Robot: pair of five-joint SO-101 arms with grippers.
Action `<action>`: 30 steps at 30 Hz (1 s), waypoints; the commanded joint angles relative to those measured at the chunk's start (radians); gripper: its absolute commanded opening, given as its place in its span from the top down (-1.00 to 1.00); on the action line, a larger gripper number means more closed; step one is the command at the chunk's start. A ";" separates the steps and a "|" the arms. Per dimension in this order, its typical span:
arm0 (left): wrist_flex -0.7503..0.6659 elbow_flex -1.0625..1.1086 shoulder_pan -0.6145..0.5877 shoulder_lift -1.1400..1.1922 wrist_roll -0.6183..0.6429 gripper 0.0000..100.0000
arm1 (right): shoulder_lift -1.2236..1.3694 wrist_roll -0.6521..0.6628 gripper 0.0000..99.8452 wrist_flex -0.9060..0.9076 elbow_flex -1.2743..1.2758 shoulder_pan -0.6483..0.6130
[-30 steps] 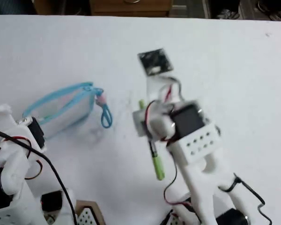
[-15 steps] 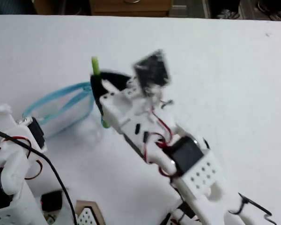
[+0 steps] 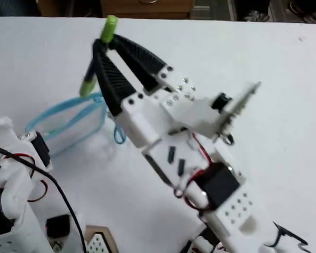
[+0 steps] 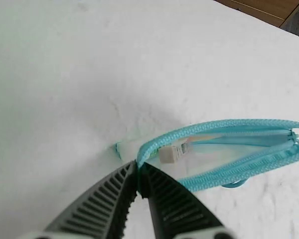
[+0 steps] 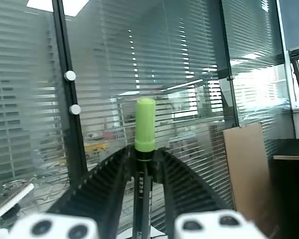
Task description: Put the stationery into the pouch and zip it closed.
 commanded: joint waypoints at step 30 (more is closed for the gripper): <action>-0.017 0.000 -0.007 0.010 -0.005 0.95 | 0.068 0.173 0.77 0.013 0.338 -0.222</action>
